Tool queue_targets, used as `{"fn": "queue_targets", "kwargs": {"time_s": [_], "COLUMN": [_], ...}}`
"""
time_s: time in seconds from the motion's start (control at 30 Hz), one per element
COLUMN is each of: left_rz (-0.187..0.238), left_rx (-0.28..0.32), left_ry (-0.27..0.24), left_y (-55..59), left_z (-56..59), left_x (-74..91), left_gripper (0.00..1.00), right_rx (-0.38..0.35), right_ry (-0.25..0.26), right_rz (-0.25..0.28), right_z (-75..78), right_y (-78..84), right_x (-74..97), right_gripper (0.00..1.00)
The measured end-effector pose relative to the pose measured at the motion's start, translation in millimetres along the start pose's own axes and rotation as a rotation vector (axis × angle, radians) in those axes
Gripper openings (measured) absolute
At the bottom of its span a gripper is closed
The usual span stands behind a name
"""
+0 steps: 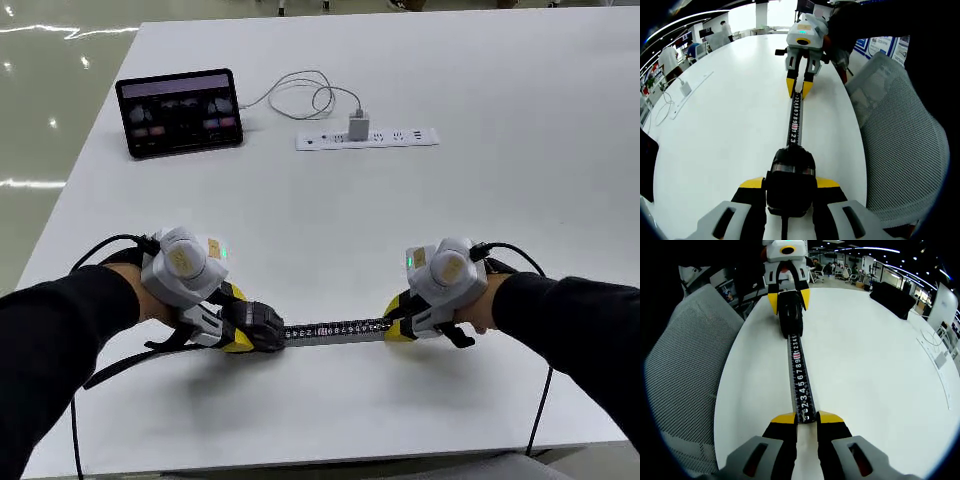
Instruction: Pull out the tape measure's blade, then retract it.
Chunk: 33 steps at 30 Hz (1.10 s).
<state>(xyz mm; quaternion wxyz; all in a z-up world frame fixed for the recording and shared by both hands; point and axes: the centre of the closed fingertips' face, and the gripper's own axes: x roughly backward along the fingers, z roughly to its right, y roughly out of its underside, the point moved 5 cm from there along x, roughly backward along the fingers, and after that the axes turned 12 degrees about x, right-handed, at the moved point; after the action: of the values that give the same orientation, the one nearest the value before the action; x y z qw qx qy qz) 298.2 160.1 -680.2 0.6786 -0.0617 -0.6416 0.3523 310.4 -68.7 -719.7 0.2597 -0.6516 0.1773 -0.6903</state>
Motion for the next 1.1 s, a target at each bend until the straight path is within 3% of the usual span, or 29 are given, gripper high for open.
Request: {"fn": "queue_targets", "kwargs": {"time_s": [1.1], "left_rz": [0.009], "left_rx": [-0.022], "left_ry": [-0.004], "left_y": [-1.5], "left_z": [2.1], "left_x": [-0.2], "left_gripper": [0.31], "right_rx": [-0.03], "right_ry": [0.018], "right_rz": [-0.023], "right_z": [-1.2], "right_y": [17.8], "right_x": [14.7], "right_gripper": [0.09]}}
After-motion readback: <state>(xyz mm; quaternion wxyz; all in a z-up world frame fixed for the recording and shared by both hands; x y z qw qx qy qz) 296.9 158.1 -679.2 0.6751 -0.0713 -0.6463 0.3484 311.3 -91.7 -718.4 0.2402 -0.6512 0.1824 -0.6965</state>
